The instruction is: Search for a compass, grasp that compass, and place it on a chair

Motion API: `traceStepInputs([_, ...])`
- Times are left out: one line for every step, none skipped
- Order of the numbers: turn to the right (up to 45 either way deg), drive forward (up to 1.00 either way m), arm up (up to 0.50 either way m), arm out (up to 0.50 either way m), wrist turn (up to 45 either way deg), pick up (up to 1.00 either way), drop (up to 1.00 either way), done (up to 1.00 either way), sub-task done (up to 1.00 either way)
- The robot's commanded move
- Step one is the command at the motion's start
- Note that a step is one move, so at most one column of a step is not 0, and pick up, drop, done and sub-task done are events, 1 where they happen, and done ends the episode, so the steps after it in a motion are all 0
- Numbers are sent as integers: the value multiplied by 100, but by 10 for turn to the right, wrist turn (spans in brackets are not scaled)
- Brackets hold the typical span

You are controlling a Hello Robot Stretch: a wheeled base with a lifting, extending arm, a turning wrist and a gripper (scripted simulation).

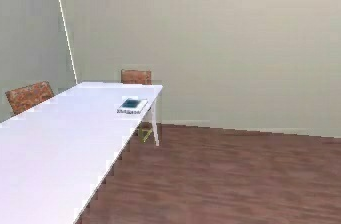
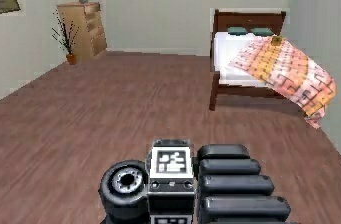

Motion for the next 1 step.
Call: traceStepInputs([390,0,0,0,0,0,0,0,0])
